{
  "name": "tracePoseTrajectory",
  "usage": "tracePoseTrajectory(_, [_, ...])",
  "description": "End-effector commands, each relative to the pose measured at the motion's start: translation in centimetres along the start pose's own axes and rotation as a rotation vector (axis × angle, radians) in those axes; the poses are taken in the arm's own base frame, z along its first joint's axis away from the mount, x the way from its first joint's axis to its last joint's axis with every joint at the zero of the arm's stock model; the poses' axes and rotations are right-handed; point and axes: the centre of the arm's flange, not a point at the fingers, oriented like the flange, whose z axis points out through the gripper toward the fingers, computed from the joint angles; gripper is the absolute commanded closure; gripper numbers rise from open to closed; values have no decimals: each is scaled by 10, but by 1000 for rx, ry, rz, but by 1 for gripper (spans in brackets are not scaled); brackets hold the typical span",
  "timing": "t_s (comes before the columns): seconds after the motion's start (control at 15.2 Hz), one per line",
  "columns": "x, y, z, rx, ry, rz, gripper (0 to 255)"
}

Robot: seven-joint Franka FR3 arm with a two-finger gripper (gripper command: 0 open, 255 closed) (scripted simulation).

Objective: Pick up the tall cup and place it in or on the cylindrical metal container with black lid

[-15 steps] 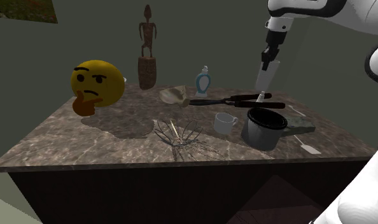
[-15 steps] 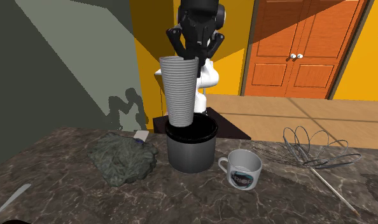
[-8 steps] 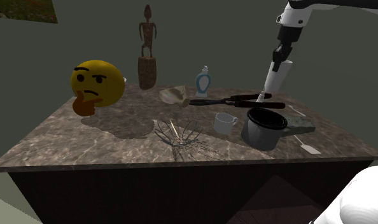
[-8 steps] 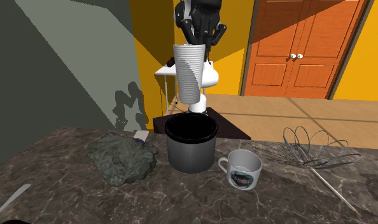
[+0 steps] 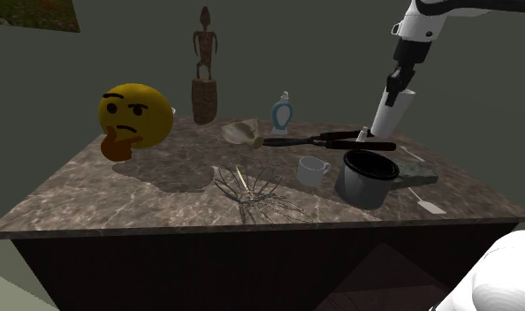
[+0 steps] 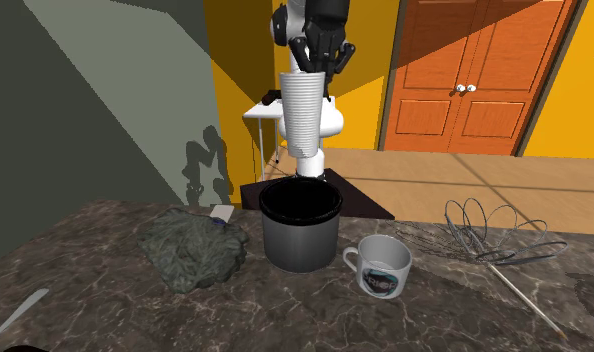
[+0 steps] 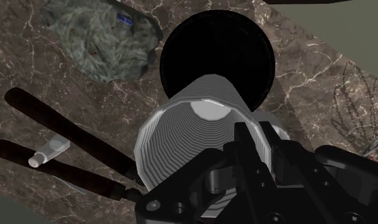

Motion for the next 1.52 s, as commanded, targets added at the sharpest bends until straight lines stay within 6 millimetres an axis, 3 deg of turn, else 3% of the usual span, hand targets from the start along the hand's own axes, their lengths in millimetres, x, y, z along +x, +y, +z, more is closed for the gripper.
tracePoseTrajectory(0.0, [-1, -1, 11, 0, 0, 0, 255])
tracePoseTrajectory(1.06, [-3, -9, 95, 0, 0, 0, 255])
tracePoseTrajectory(1.45, [-3, -9, 98, 0, 0, 0, 255])
